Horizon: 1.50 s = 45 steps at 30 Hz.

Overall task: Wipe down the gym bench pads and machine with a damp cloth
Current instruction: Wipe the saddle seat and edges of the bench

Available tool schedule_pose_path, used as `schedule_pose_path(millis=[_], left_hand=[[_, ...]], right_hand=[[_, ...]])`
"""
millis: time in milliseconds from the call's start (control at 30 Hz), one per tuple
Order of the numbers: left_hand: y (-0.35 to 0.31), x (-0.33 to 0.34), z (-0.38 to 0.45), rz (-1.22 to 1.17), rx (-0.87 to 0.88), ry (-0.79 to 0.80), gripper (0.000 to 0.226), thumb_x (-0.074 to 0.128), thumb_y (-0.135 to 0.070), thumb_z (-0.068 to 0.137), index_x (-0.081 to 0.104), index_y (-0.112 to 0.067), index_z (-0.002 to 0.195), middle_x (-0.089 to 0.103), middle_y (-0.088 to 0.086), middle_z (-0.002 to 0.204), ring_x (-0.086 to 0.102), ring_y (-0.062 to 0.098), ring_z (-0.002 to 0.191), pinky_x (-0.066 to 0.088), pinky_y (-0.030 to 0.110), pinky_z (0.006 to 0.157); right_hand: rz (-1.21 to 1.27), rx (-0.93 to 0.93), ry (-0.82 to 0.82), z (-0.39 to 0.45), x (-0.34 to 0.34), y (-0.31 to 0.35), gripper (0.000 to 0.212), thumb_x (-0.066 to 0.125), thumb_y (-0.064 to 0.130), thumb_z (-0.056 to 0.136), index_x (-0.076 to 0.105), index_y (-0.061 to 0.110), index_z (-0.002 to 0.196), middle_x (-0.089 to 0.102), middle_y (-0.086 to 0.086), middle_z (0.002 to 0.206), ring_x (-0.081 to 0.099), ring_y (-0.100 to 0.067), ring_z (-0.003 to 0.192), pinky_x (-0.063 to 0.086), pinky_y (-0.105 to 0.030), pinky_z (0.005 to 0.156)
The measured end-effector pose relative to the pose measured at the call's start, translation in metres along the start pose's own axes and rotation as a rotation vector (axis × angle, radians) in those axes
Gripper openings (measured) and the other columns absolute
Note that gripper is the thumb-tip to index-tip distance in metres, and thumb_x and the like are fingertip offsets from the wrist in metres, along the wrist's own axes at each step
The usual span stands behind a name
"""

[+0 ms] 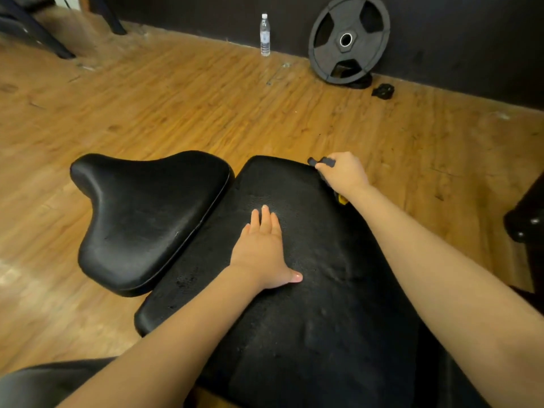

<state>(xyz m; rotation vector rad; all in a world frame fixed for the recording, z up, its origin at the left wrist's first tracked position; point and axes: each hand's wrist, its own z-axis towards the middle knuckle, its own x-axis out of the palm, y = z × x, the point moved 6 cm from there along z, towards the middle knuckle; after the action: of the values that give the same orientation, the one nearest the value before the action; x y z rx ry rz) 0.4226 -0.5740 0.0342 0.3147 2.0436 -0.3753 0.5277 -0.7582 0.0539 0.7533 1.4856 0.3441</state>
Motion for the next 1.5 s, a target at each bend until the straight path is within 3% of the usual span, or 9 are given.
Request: schedule_pose_path(millis=[267,467,567,667,833,1000,1233,1433,1500], left_hand=[[-0.001,-0.003,-0.002,0.007,-0.007,-0.006,0.121,0.064,-0.062,0.077,-0.012,-0.001,0.149,-0.018,0.017,0.156,-0.011,0.033,0.145,0.007,0.041,0.117],[0.0,-0.002,-0.001,0.004,-0.007,-0.028,0.121,0.063,-0.063,0.077,-0.012,0.0,0.148,-0.018,0.018,0.156,-0.012,0.034,0.145,0.006,0.041,0.118],[0.0,-0.002,-0.002,0.007,-0.002,-0.045,0.12,0.062,-0.063,0.078,-0.013,0.0,0.148,-0.019,0.018,0.156,-0.012,0.034,0.145,0.005,0.041,0.118],[0.0,0.0,-0.001,0.015,0.002,-0.056,0.12,0.061,-0.063,0.078,-0.014,0.0,0.147,-0.019,0.018,0.156,-0.013,0.034,0.144,0.004,0.041,0.117],[0.001,0.002,0.003,0.019,-0.006,-0.073,0.119,0.061,-0.063,0.079,-0.013,0.001,0.147,-0.02,0.019,0.155,-0.015,0.035,0.144,0.004,0.042,0.118],[0.001,0.003,0.004,0.028,-0.005,-0.059,0.119,0.061,-0.063,0.078,-0.012,0.0,0.148,-0.02,0.019,0.155,-0.015,0.035,0.144,0.004,0.042,0.118],[-0.001,0.002,0.004,0.033,-0.022,-0.022,0.12,0.062,-0.063,0.078,-0.014,-0.001,0.148,-0.022,0.017,0.155,-0.015,0.034,0.144,0.003,0.041,0.117],[-0.001,0.0,0.003,0.03,-0.039,-0.015,0.121,0.065,-0.061,0.077,-0.012,-0.002,0.149,-0.019,0.017,0.156,-0.012,0.034,0.145,0.007,0.04,0.117],[-0.002,-0.001,0.003,0.021,-0.044,-0.008,0.121,0.066,-0.06,0.076,-0.011,-0.002,0.149,-0.018,0.016,0.156,-0.011,0.034,0.145,0.009,0.04,0.117]], right_hand=[[0.112,0.456,-0.249,-0.092,-0.06,-0.138,0.028,0.052,0.027,0.094,0.057,0.004,0.08,0.057,-0.013,0.086,0.06,-0.032,0.091,0.038,-0.028,0.068],[0.019,0.646,-0.276,-0.088,-0.064,-0.136,0.033,0.054,0.029,0.093,0.059,0.0,0.108,0.06,-0.015,0.11,0.058,-0.035,0.103,0.044,-0.033,0.076],[-0.047,0.559,-0.25,-0.058,-0.05,-0.095,0.028,0.054,0.028,0.093,0.06,0.002,0.099,0.062,-0.013,0.106,0.059,-0.03,0.094,0.045,-0.032,0.076],[-0.103,0.36,-0.193,-0.018,-0.021,-0.029,0.032,0.053,0.029,0.094,0.062,0.003,0.11,0.061,-0.016,0.115,0.059,-0.033,0.104,0.04,-0.029,0.074],[-0.192,-0.005,0.029,0.035,0.052,0.086,0.034,0.049,0.03,0.096,0.063,0.004,0.112,0.062,-0.016,0.116,0.059,-0.032,0.104,0.045,-0.03,0.076],[-0.284,-0.149,0.091,0.045,0.08,0.11,0.031,0.048,0.029,0.097,0.062,0.003,0.103,0.063,-0.015,0.106,0.059,-0.033,0.096,0.041,-0.031,0.067],[-0.173,-0.044,0.004,0.019,0.021,0.032,0.027,0.047,0.021,0.097,0.047,0.008,0.073,0.053,-0.011,0.087,0.05,-0.027,0.074,0.036,-0.029,0.058],[-0.064,0.215,-0.158,-0.08,-0.055,-0.101,0.03,0.044,0.02,0.098,0.048,0.009,0.071,0.051,-0.01,0.084,0.048,-0.022,0.078,0.033,-0.026,0.064],[0.01,0.339,-0.215,-0.106,-0.064,-0.13,0.027,0.043,0.022,0.098,0.058,0.002,0.089,0.054,-0.011,0.09,0.05,-0.023,0.083,0.036,-0.025,0.07]])
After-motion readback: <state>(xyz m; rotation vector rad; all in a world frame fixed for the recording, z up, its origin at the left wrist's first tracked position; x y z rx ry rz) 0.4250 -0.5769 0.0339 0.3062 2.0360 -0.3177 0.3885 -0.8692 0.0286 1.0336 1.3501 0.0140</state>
